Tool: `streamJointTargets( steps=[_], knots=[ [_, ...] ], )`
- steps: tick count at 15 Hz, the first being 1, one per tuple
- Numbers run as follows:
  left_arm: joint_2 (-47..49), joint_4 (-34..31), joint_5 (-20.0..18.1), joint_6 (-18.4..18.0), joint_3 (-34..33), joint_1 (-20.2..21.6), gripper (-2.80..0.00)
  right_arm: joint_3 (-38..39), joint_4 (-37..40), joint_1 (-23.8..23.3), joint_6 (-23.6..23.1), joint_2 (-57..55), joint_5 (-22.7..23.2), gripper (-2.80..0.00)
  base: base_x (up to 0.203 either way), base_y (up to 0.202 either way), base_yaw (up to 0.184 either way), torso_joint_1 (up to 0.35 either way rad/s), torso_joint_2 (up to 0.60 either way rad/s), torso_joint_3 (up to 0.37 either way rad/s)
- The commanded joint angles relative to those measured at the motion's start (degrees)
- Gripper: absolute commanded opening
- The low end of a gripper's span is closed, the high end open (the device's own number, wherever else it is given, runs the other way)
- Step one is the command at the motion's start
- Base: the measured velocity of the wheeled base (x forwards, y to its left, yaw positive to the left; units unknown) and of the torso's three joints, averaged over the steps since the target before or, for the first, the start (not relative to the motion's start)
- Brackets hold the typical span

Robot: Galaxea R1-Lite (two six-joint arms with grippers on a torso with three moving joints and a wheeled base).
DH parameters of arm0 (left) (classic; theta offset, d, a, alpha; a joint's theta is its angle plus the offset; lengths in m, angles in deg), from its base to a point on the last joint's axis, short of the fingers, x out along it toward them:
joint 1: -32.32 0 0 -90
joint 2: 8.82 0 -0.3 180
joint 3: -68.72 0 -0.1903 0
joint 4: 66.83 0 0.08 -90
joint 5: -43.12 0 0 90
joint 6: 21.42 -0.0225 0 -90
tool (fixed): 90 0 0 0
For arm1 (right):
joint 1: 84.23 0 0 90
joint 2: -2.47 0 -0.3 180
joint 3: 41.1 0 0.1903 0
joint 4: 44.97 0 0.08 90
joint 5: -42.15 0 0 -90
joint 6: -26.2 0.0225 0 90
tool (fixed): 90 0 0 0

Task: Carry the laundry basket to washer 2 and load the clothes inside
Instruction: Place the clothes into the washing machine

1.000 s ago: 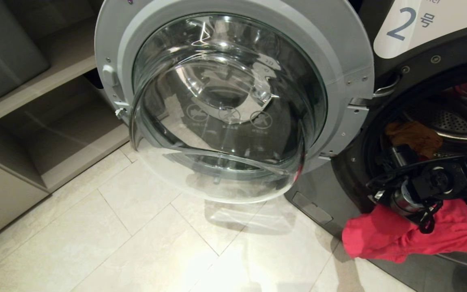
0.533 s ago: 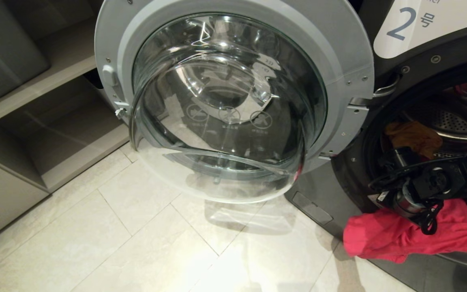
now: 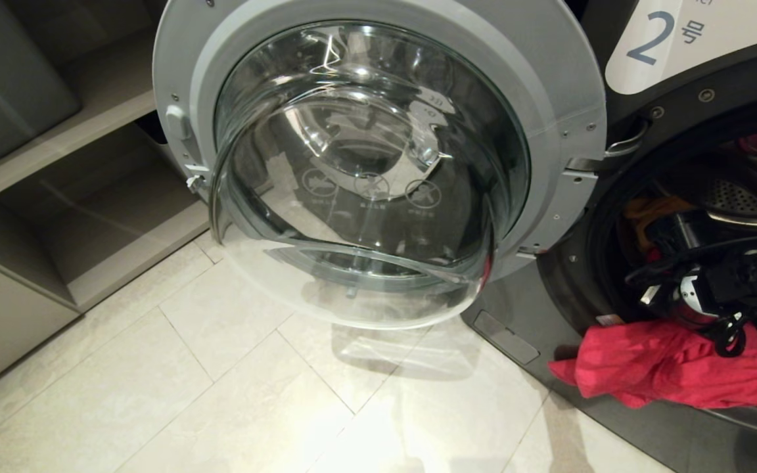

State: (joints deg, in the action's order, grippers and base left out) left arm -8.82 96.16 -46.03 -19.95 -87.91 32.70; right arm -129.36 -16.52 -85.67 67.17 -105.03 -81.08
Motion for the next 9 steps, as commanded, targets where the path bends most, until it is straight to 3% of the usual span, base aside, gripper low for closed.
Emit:
streamJointTargets(
  steps=[1, 6, 9],
  knots=[
    [0.08, 0.05, 0.03, 0.02, -2.29, -0.02, -2.8, -2.21, -2.64, -0.28, -4.72, 3.18, -1.73, -2.8, 0.0, 0.0, 0.0, 0.0, 0.0, 0.0],
    [0.01, 0.05, 0.03, 0.02, -2.29, -0.02, -2.8, -1.46, -17.5, -0.77, -16.65, 3.52, -5.97, -2.8, 0.0, 0.0, 0.0, 0.0, 0.0, 0.0],
    [0.06, 0.05, 0.03, 0.02, -2.29, -0.03, -2.8, -3.53, -23.64, -5.33, -22.22, 1.28, -6.52, -2.8, 0.0, 0.0, 0.0, 0.0, 0.0, 0.0]
  ],
)
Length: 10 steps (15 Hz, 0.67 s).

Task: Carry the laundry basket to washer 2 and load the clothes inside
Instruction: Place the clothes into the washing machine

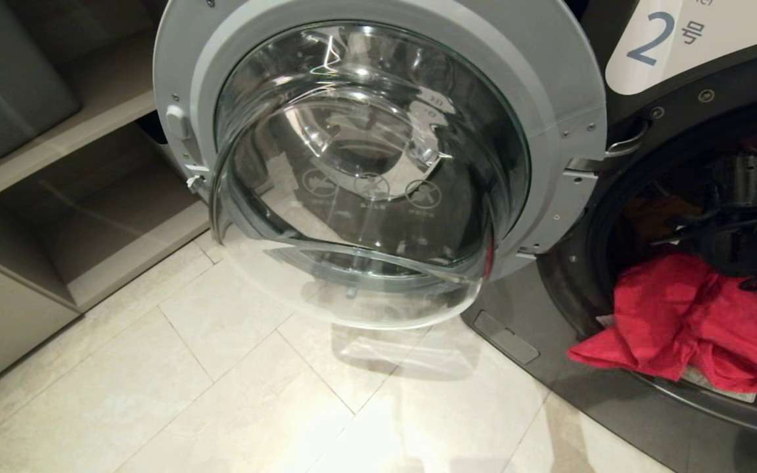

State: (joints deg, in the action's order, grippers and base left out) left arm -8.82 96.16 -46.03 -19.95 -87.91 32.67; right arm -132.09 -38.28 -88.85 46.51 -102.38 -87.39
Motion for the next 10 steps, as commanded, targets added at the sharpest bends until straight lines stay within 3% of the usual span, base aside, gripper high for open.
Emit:
streamJointTargets(
  steps=[1, 8, 10],
  knots=[
    [0.04, 0.05, 0.03, 0.02, -2.29, 0.05, -2.8, -1.82, -2.74, -3.76, -2.61, -2.63, -0.04, -2.8, 0.0, 0.0, 0.0, 0.0, 0.0, 0.0],
    [0.09, 0.05, 0.03, 0.02, -2.29, 0.0, -2.8, -14.88, -2.55, -10.11, -4.92, -12.31, 0.61, -2.8, 0.0, 0.0, 0.0, 0.0, 0.0, 0.0],
    [0.02, 0.05, 0.03, 0.02, -2.29, 0.07, -2.8, -20.63, -3.01, -11.46, -8.49, -15.2, 0.51, -2.8, 0.0, 0.0, 0.0, 0.0, 0.0, 0.0]
  ],
)
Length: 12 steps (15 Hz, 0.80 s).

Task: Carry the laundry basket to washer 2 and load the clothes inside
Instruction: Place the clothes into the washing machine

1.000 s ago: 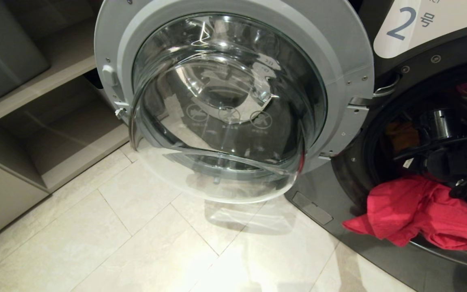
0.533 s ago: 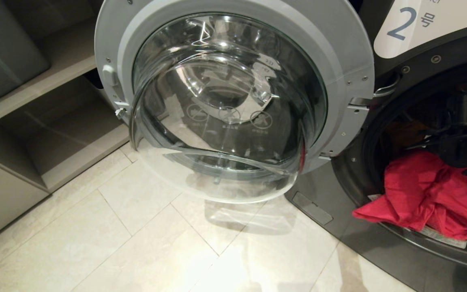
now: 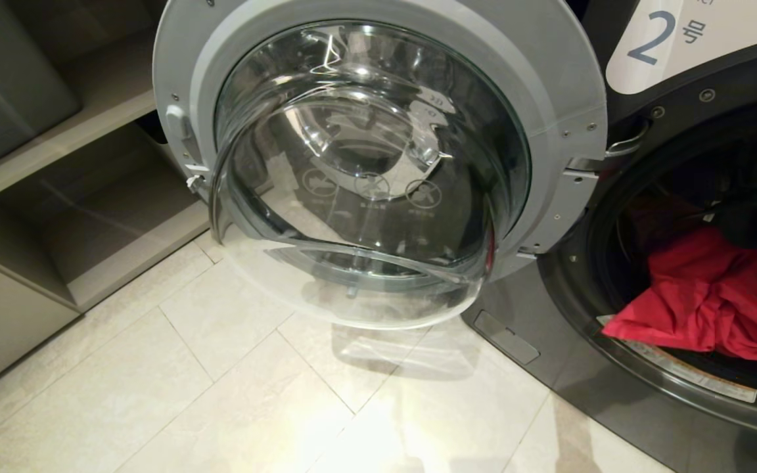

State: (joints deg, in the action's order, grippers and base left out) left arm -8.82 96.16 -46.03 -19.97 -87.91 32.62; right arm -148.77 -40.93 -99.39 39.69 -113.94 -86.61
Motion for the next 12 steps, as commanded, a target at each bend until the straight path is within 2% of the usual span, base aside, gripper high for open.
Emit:
streamJointTargets(
  steps=[1, 4, 6, 8, 10, 12],
  knots=[
    [0.0, 0.05, 0.03, 0.04, -2.29, 0.05, -2.8, -7.06, -0.76, -1.48, -3.75, -4.96, -0.37, -2.8, 0.0, 0.0, 0.0, 0.0, 0.0, 0.0],
    [0.07, 0.05, 0.03, 0.04, -2.29, 0.13, -2.8, -15.51, -1.22, -3.78, -9.62, -8.53, -0.55, -2.8, 0.0, 0.0, 0.0, 0.0, 0.0, 0.0],
    [0.07, 0.05, 0.03, 0.04, -2.29, 0.1, -2.8, -19.16, -1.55, -4.43, -11.22, -10.05, -1.56, -2.8, 0.0, 0.0, 0.0, 0.0, 0.0, 0.0],
    [0.01, 0.05, 0.03, 0.04, -2.29, 0.07, -2.8, -21.09, -3.11, -4.9, -13.87, -11.41, -2.44, -2.8, 0.0, 0.0, 0.0, 0.0, 0.0, 0.0],
    [0.01, 0.05, 0.03, 0.04, -2.29, 0.13, -2.8, -21.71, -7.63, -5.47, -18.6, -12.45, -2.47, -2.8, 0.0, 0.0, 0.0, 0.0, 0.0, 0.0],
    [0.0, 0.05, 0.03, 0.04, -2.29, 0.12, -2.8, -21.14, -8.25, -5.41, -18.94, -12.53, -2.45, -2.8, 0.0, 0.0, 0.0, 0.0, 0.0, 0.0]
  ],
)
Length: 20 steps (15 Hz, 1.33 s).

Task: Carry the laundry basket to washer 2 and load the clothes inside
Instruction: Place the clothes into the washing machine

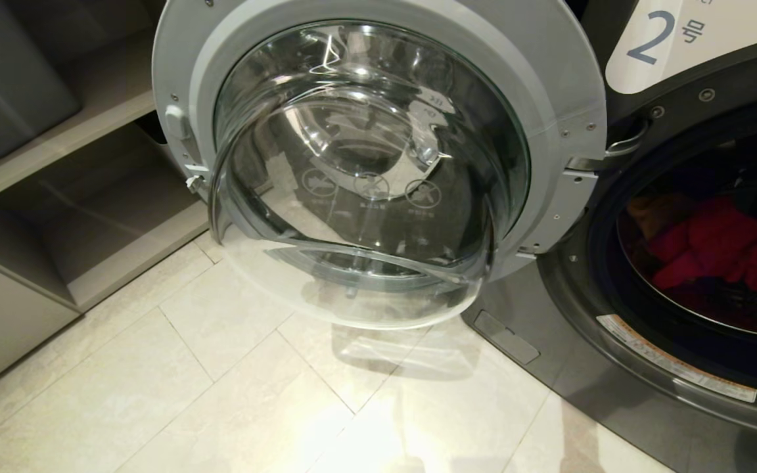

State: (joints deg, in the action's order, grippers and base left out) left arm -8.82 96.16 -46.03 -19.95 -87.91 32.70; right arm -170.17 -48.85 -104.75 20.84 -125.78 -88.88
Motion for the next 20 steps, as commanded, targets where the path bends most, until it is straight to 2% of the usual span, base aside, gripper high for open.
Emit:
streamJointTargets(
  steps=[1, 3, 4, 8, 10, 13, 17, 20],
  knots=[
    [0.02, 0.05, 0.03, 0.02, -2.29, 0.03, -2.8, 0.49, -0.42, 0.14, 0.08, -0.59, -0.28, -2.8, 0.0, 0.0, 0.0, 0.0, 0.0, 0.0],
    [0.0, 0.05, 0.03, 0.02, -2.29, 0.04, -2.8, 0.76, -0.09, 0.39, 0.18, -0.33, -0.1, -2.8, 0.0, 0.0, 0.0, 0.0, 0.0, 0.0],
    [0.0, 0.05, 0.03, 0.02, -2.29, 0.0, -2.8, 0.98, -0.01, 0.49, 0.18, -0.33, -0.1, 0.0, 0.0, 0.0, 0.0, 0.0, 0.0, 0.0],
    [0.0, 0.05, 0.03, 0.02, -2.29, 0.06, -2.8, 3.08, 3.74, 1.11, 1.4, -0.21, -0.22, 0.0, 0.0, 0.0, 0.0, 0.0, 0.0, 0.0],
    [0.0, 0.05, 0.03, 0.02, -2.29, 0.06, -2.8, 4.03, 6.72, 1.11, 3.91, 0.49, 0.02, 0.0, 0.0, 0.0, 0.0, 0.0, 0.0, 0.0],
    [0.09, 0.05, 0.03, 0.02, -2.29, 0.06, -2.8, 10.55, 9.88, 1.3, 6.94, 2.84, 0.69, 0.0, 0.0, 0.0, 0.0, 0.0, 0.0, 0.0],
    [0.0, 0.05, 0.03, 0.02, -2.29, 0.02, -2.8, 24.89, 14.44, 1.68, 13.19, 10.34, 8.64, 0.0, 0.0, 0.0, 0.0, 0.0, 0.0, 0.0],
    [0.0, 0.05, 0.03, 0.02, -2.29, 0.03, -2.8, 33.55, 18.32, 2.25, 15.22, 17.42, 12.0, 0.0, 0.0, 0.0, 0.0, 0.0, 0.0, 0.0]
  ],
)
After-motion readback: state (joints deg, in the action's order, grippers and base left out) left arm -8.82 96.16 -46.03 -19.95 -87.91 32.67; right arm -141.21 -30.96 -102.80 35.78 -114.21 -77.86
